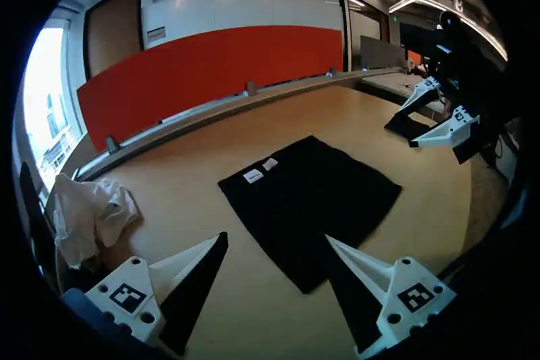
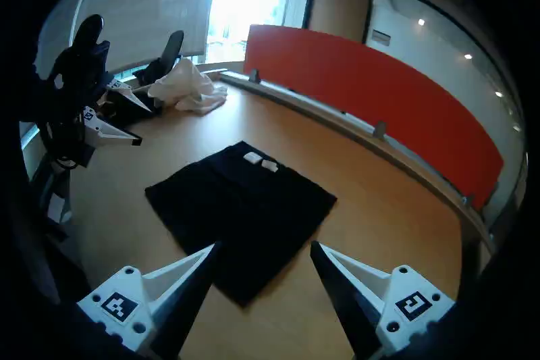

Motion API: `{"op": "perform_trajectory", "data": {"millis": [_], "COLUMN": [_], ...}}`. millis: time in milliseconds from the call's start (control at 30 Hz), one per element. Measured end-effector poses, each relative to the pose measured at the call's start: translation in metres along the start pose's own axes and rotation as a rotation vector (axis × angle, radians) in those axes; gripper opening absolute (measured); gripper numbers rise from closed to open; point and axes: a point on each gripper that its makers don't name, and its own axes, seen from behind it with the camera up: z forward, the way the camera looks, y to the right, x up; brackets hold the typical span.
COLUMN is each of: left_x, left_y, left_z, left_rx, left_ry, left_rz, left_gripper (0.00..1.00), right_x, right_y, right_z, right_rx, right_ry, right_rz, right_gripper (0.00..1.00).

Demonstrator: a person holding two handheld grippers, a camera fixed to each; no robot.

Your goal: Fold towel

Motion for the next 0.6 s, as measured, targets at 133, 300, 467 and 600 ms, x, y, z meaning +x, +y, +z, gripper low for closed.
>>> {"op": "perform_trajectory", "data": {"millis": [133,300,467,600], "left_x": [-0.015,-0.033,-0.048,-0.060], "left_y": [0.004,0.009,0.014,0.019], "left_z": [0.008,0.020,0.031,0.038], "left_rx": [-0.015,-0.037,-0.055,-0.070], "left_ry": [-0.027,-0.063,-0.093,-0.121], "left_rz": [0.010,0.012,0.005,0.002], "left_gripper": [0.96,0.96,0.96,0.96], "right_x": [-0.014,-0.032,-0.050,-0.063], "right_y": [-0.004,-0.009,-0.016,-0.022], "right_z": [0.009,0.020,0.028,0.035], "right_rx": [0.009,0.022,0.038,0.056], "right_ry": [-0.024,-0.054,-0.088,-0.114], "right_rz": [0.009,0.018,0.016,0.013], "right_gripper": [1.00,1.00,1.00,1.00]}}
